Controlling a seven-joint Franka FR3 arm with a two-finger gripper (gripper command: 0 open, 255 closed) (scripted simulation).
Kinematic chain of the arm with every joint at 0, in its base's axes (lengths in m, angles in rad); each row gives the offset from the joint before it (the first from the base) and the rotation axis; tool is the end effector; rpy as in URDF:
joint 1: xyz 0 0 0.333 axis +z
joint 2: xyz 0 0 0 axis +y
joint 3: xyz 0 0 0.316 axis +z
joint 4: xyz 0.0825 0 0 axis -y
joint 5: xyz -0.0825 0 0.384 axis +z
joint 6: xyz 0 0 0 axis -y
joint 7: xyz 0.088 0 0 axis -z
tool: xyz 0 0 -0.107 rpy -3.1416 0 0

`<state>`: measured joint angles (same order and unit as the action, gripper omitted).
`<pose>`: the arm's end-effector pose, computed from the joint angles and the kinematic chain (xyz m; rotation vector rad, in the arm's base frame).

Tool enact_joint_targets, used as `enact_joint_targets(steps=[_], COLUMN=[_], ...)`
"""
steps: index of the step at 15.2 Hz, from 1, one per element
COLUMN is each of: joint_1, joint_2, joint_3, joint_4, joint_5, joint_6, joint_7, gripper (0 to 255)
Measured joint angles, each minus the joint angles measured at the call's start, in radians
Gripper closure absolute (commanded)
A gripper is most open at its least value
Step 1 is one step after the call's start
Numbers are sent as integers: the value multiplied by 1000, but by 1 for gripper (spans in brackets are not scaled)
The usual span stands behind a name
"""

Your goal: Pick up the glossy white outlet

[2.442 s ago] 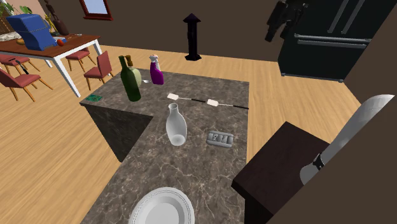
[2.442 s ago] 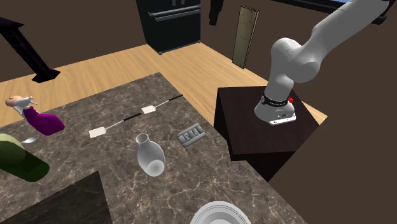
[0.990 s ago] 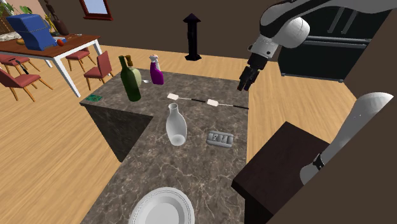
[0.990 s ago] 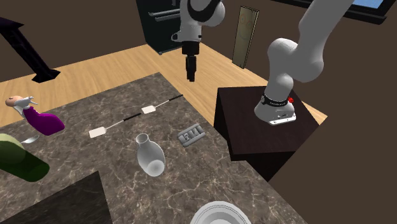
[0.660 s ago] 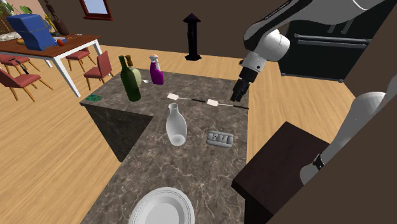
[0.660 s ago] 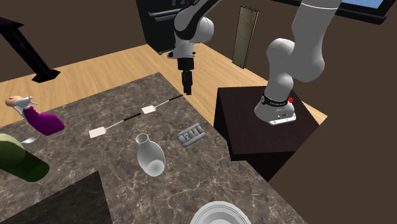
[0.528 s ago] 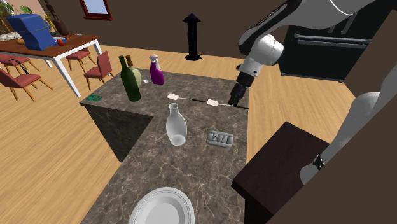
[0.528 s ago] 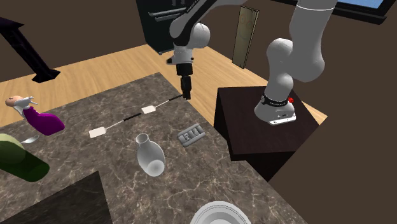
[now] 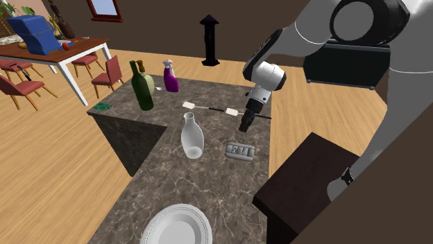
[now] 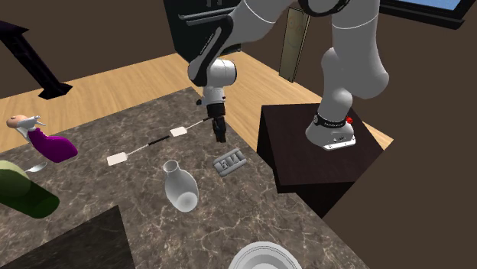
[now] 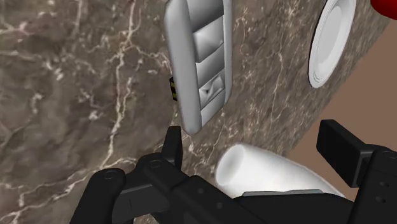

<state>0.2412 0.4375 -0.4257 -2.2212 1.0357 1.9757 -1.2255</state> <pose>0.4926 -0.0470 0.1684 -2.3263 -0.3428 0.0085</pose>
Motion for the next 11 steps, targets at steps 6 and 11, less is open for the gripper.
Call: enact_joint_targets(steps=[6,11], joint_1=[-40,-51], joint_2=[184,250], joint_3=[75,94], joint_4=[116,144], joint_5=[88,119], joint_6=[-50,-36], joint_7=[-88,-124], gripper=[0,0])
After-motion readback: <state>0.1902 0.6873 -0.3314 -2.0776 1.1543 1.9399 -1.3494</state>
